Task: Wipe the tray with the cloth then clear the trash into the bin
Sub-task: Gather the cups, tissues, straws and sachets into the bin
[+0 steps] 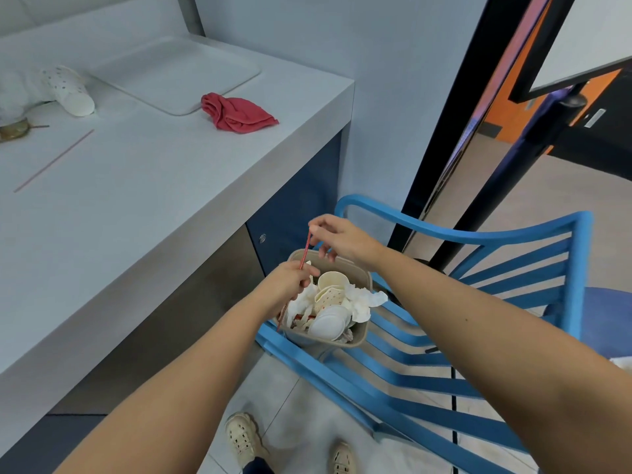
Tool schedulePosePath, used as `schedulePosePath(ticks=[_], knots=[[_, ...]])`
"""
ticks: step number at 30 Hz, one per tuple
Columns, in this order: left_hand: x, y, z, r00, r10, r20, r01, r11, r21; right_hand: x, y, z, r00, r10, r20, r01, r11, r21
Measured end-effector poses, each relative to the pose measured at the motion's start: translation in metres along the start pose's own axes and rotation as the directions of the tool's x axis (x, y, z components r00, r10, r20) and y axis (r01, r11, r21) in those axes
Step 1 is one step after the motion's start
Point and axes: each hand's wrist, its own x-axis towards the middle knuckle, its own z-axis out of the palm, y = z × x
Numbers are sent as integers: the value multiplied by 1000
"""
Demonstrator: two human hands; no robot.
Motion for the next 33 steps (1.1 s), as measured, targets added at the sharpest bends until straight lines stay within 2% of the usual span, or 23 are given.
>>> schedulePosePath(ticks=[3, 7, 12, 16, 20, 24, 27, 30, 33], knots=[[0, 8, 5, 999, -9, 37, 7, 999, 49, 2, -8, 2, 1000, -20, -20, 19, 998, -63], [-2, 21, 12, 999, -1, 38, 1, 1000, 11, -2, -8, 3, 1000, -2, 24, 7, 978, -208], [-4, 35, 15, 999, 46, -16, -47, 998, -35, -5, -13, -4, 999, 11, 40, 8, 892, -451], [1, 43, 21, 997, 23, -72, -22, 1000, 13, -6, -17, -11, 999, 43, 9, -35, 910, -413], [5, 48, 25, 999, -20, -32, 20, 1000, -3, -7, -20, -17, 998, 58, -23, -62, 918, -391], [26, 37, 28, 998, -28, -49, 27, 999, -33, -8, -22, -24, 994, 53, -92, -88, 902, -423], [35, 35, 30, 999, -21, -44, 19, 999, -40, -10, -28, -35, 991, 6, -130, -76, 839, -539], [21, 51, 33, 998, -24, -53, 23, 999, -24, -12, -27, -48, 988, -1, -156, -111, 697, -708], [15, 56, 33, 996, -22, -83, 16, 997, -70, -13, -12, -54, 984, -4, -178, -138, 612, -779]])
